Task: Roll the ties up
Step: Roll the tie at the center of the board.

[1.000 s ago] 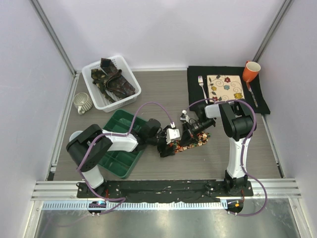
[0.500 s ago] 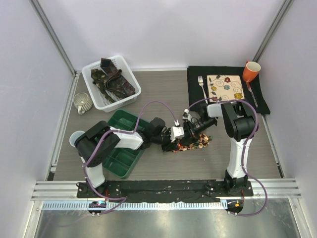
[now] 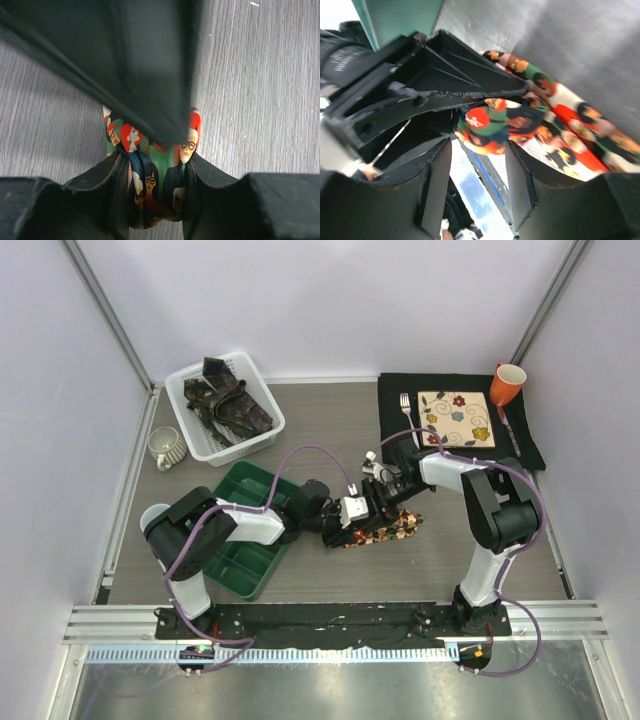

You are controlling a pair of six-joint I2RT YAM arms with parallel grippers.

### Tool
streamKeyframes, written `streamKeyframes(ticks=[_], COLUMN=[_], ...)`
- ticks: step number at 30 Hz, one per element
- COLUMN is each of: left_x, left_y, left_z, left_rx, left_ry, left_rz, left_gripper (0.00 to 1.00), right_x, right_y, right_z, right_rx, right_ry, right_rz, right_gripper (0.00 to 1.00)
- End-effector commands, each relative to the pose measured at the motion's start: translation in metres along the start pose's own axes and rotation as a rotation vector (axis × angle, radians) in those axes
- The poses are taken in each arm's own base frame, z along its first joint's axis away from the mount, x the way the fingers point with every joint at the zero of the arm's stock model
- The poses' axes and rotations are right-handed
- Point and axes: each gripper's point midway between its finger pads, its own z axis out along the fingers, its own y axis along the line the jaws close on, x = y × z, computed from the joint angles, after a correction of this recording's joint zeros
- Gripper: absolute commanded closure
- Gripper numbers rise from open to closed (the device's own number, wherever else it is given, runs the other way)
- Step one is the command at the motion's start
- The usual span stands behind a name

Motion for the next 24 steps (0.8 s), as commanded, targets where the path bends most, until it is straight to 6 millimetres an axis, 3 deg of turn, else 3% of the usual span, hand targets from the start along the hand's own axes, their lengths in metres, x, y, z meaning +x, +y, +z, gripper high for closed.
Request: streamKeyframes(ticks=[1, 4, 5, 9, 11, 14, 17, 24], left_x=[0.019, 0.018, 0.018, 0.018, 0.015, 0.009, -0.005, -0.035], left_y=[0.004, 0.003, 0.002, -0.002, -0.002, -0.001, 0.001, 0.009], left_z=[-0.002, -0.003, -0.003, -0.003, -0.003, -0.003, -0.003, -0.001], left_rx=[-0.027, -0.022, -0.017, 0.004, 0.013, 0.026, 0.031, 0.014], left_ry=[0.073, 0.073, 0.073, 0.067, 0.06, 0.033, 0.0, -0.081], left_rz=[-0.027, -0.028, -0.027, -0.011, -0.001, 0.019, 0.034, 0.04], left_gripper=[0.82, 0.78, 0.77, 0.72, 0.68, 0.5, 0.42, 0.31], right_x=[-0.003, -0.008, -0.009, -0.009, -0.009, -0.006, -0.001, 0.001], right_y=[-0.003, -0.011, -0.015, -0.031, -0.036, -0.045, -0.054, -0.07], right_z=[0.011, 0.014, 0.016, 0.015, 0.011, 0.01, 0.013, 0.009], right_rx=[0.047, 0.071, 0.074, 0.079, 0.072, 0.066, 0.062, 0.03], right_ry=[-0.007, -0.011, -0.005, -0.002, -0.008, 0.012, 0.035, 0.043], right_rz=[-0.015, -0.018, -0.01, 0.038, 0.058, 0.073, 0.105, 0.214], right_gripper=[0.48, 0.58, 0.72, 0.99, 0.99, 0.99, 0.99, 0.99])
